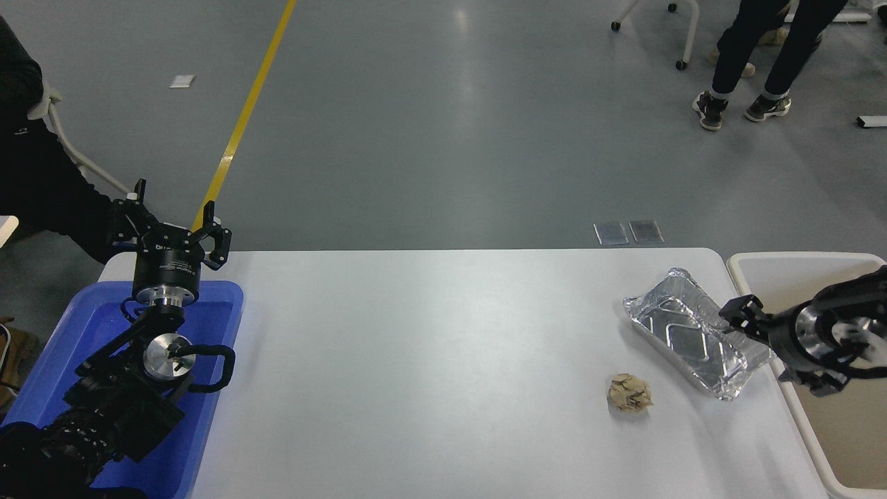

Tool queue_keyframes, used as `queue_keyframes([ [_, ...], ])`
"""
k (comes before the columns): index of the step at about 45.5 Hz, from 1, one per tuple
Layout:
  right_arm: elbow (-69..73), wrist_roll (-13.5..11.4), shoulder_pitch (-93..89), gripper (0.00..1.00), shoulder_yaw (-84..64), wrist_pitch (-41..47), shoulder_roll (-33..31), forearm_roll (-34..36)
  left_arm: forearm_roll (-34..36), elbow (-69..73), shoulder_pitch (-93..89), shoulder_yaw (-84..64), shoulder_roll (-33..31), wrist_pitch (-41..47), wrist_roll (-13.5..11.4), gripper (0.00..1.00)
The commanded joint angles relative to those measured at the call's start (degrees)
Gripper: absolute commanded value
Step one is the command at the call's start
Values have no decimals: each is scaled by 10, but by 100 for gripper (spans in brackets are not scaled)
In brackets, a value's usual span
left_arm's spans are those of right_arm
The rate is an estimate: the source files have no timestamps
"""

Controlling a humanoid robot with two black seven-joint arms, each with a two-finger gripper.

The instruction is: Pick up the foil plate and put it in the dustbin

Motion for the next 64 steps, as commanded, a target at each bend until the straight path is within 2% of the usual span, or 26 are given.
queue_keyframes([
  [1,-25,1,-59,99,40,-37,1,9,0,0,0,0,0,-1,0,99],
  [21,-138,0,-140,97,93,-59,4,6,0,0,0,0,0,0,0,99],
  [34,-220,-7,-197,96,111,-54,51,5,0,0,0,0,0,0,0,99],
  [46,-235,-13,-216,95,122,-49,72,4,0,0,0,0,-1,0,1,99],
  [49,-247,-14,-219,92,124,-48,76,-1,0,0,0,0,-1,0,0,99],
  [53,-259,-14,-231,84,124,-47,80,-12,0,0,0,0,0,0,0,99],
  [64,-279,-14,-247,52,137,-46,84,-22,0,0,0,-1,0,0,1,99],
])
